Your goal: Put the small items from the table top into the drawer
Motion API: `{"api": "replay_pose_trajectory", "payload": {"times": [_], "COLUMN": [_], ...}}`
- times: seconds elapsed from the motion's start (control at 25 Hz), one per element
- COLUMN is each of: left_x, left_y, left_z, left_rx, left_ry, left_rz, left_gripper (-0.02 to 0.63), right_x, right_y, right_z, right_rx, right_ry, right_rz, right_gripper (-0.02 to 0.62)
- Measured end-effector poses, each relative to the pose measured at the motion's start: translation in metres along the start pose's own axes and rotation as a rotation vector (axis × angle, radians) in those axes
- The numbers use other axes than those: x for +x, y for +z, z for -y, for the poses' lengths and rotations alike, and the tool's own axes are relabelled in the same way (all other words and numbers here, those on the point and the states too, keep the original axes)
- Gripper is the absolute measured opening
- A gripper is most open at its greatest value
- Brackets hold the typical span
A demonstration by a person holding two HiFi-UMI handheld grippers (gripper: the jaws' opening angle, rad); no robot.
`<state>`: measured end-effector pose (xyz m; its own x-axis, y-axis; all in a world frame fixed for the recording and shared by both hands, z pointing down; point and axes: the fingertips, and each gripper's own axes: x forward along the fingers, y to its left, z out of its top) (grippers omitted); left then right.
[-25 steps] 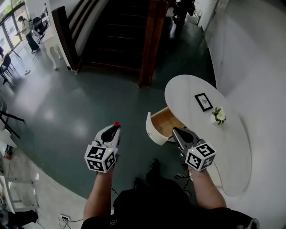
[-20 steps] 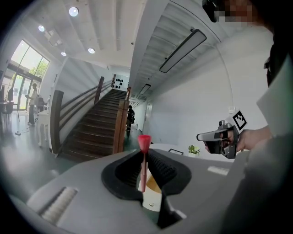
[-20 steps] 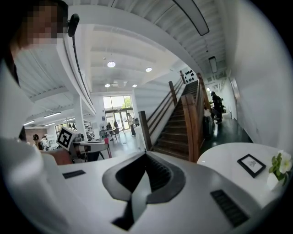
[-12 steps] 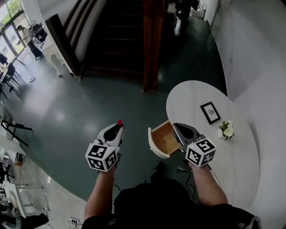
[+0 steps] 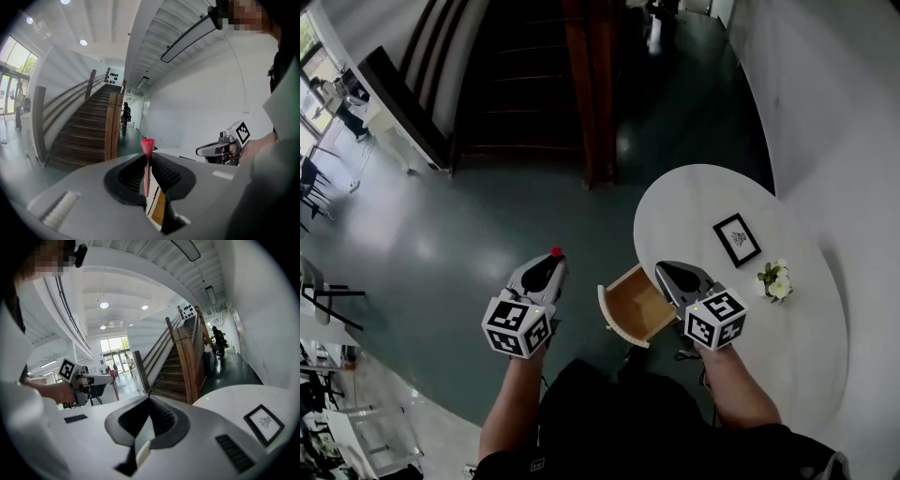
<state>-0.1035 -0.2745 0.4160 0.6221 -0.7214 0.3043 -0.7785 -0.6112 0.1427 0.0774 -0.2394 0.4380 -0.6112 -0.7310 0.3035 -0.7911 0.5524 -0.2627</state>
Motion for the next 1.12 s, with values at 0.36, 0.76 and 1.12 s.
{"api": "replay_pose_trajectory", "payload": {"times": [0.36, 0.76, 1.12], "left_x": [0.032, 0.026, 0.059], "left_y": [-0.007, -0.015, -0.035], "left_z": [-0.033, -0.084, -0.044], "left_rx": [-0.008, 0.025, 0.048], "left_ry": [-0.171, -0.383, -0.56], "left_rz": [-0.012, -0.067, -0.123], "left_gripper": [0.054, 0.054, 0.054], "right_x": [0.021, 0.021, -0.036], "right_y": [0.009, 0.021, -0.027], "right_z": [0.004, -0.028, -0.039], "right_rx": [-0.004, 0.058, 0.163], "right_ry": [-0.182, -0.473, -0.67], "right_rz": [-0.004, 0.072, 0.05], "right_gripper": [-0.002, -0.002, -0.002]}}
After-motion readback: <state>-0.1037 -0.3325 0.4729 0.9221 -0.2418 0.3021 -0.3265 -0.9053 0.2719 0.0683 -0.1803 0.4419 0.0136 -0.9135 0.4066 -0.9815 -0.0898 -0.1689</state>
